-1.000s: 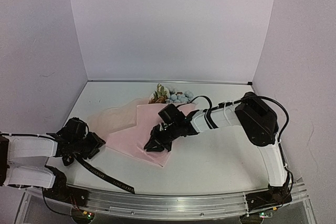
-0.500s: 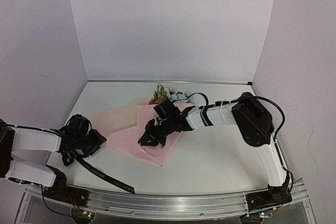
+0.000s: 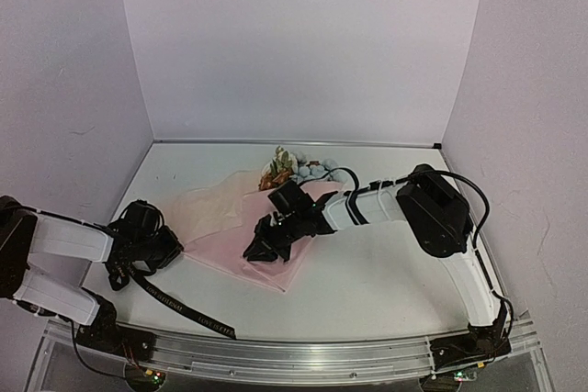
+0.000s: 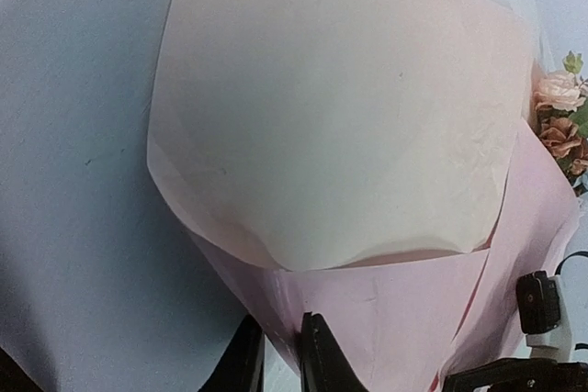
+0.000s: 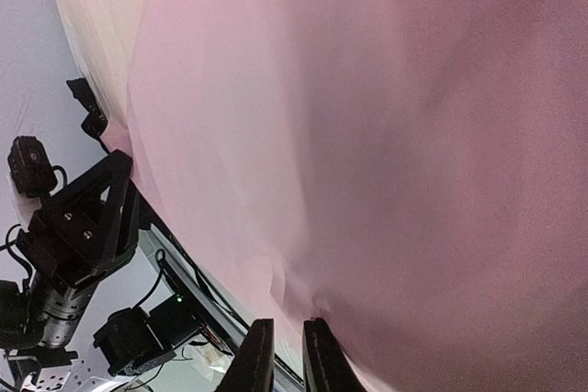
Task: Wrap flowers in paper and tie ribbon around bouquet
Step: Pick up the two-thirds-folded wrapping paper from the center of the board.
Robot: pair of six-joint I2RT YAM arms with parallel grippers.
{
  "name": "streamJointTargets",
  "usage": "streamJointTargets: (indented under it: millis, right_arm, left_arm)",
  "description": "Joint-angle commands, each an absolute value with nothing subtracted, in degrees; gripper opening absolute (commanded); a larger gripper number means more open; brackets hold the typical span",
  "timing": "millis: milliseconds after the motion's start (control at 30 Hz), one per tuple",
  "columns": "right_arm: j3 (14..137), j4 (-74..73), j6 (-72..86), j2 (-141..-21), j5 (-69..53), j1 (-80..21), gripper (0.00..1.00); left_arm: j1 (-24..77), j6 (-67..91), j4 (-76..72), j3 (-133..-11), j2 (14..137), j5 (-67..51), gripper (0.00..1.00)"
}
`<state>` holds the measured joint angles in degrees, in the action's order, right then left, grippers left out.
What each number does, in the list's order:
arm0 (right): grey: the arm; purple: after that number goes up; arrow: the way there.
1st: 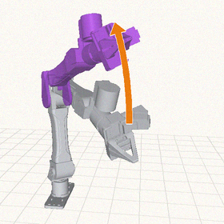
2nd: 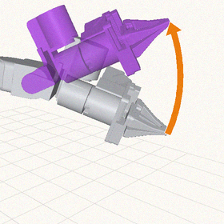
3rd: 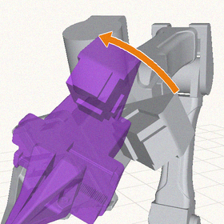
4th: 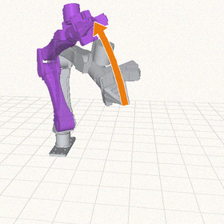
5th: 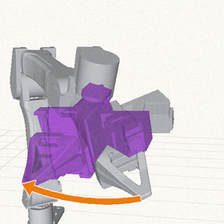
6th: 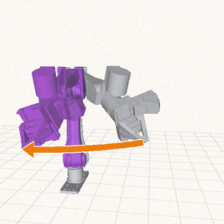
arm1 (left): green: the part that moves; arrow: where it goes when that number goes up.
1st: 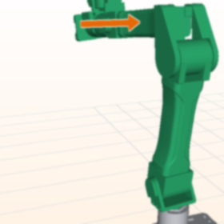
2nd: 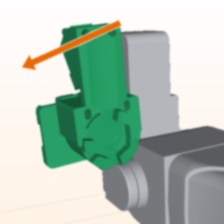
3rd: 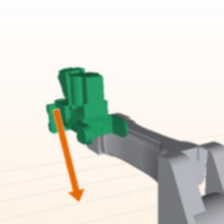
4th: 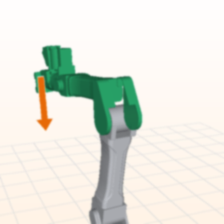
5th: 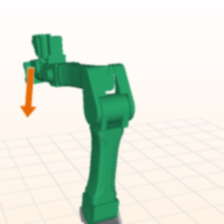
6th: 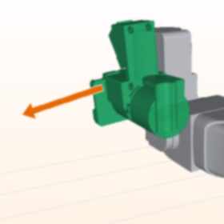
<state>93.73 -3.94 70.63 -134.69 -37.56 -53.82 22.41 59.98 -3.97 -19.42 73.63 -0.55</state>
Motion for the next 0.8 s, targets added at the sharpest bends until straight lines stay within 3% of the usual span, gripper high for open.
streamJointTargets:
  millis: [0,100,467,767]
  right_arm:
    - [92.4,-6.4,69.8,-136.4,-35.8,-54.1,0.12]
    - [92.0,-6.4,69.8,-136.4,-35.6,-54.1,0.11]
    - [90.8,-9.3,67.2,-135.1,-33.9,-54.1,0.11]
    - [90.9,-14.1,63.0,-134.5,-32.7,-54.6,0.11]
  left_arm:
    - [22.1,57.9,-2.6,-20.8,75.1,1.3,0.08]
    - [22.1,56.5,-2.2,-21.3,74.2,1.5,0.0]
    - [24.9,49.6,4.1,-23.6,57.6,0.5,0.0]
    - [33.7,42.4,2.9,-29.8,56.4,0.2,0.0]
